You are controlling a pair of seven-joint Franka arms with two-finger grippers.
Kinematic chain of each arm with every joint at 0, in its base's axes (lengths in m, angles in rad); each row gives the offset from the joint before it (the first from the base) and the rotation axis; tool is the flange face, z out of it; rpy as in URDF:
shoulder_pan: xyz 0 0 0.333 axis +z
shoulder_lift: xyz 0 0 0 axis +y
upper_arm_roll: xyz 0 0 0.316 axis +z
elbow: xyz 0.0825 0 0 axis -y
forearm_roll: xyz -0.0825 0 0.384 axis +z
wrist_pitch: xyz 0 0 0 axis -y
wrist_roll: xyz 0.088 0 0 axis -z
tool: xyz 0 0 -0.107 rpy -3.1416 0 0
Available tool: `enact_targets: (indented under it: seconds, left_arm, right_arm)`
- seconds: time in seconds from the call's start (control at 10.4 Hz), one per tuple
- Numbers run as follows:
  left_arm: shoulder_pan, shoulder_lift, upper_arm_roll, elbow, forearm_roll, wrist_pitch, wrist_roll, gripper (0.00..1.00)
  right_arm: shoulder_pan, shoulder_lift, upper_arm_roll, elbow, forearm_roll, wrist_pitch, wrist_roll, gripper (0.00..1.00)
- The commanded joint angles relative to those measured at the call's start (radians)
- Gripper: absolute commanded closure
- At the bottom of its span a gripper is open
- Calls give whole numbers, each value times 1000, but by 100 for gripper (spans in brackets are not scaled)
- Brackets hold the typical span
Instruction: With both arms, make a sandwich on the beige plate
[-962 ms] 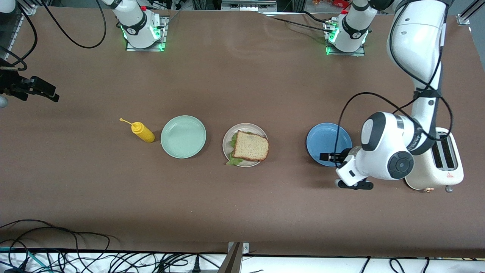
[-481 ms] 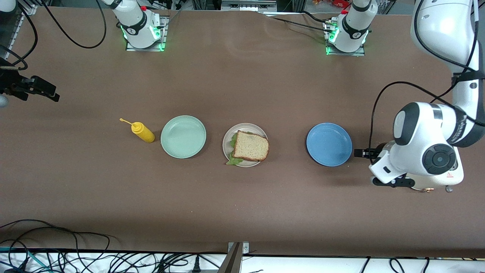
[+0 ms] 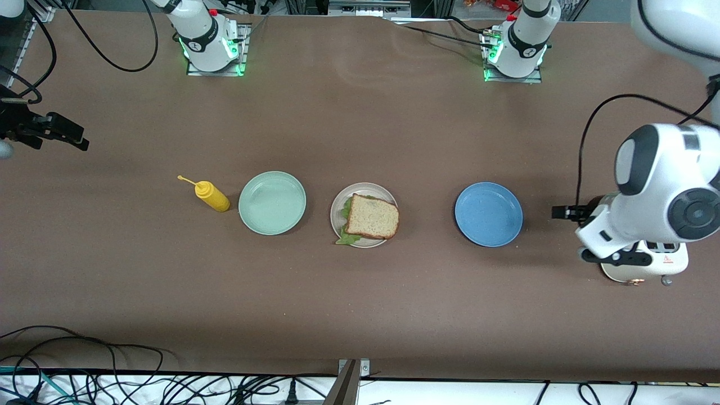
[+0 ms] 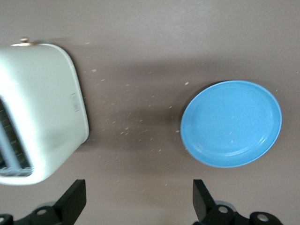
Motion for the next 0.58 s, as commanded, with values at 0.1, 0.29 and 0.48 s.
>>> enact_targets:
  seconds: [0.1, 0.29, 0.48]
  left_arm:
    - [12, -263, -6, -255, 48, 9, 30, 0]
    - [9, -394, -2, -344, -9, -5, 25, 0]
    - [-14, -452, 53, -335, -72, -64, 27, 0]
  right_arm:
    - [-4, -2, 2, 15, -13, -24, -2, 0]
    - [-4, -2, 2, 15, -13, -24, -2, 0]
    - [-4, -2, 1, 15, -11, -24, -11, 0]
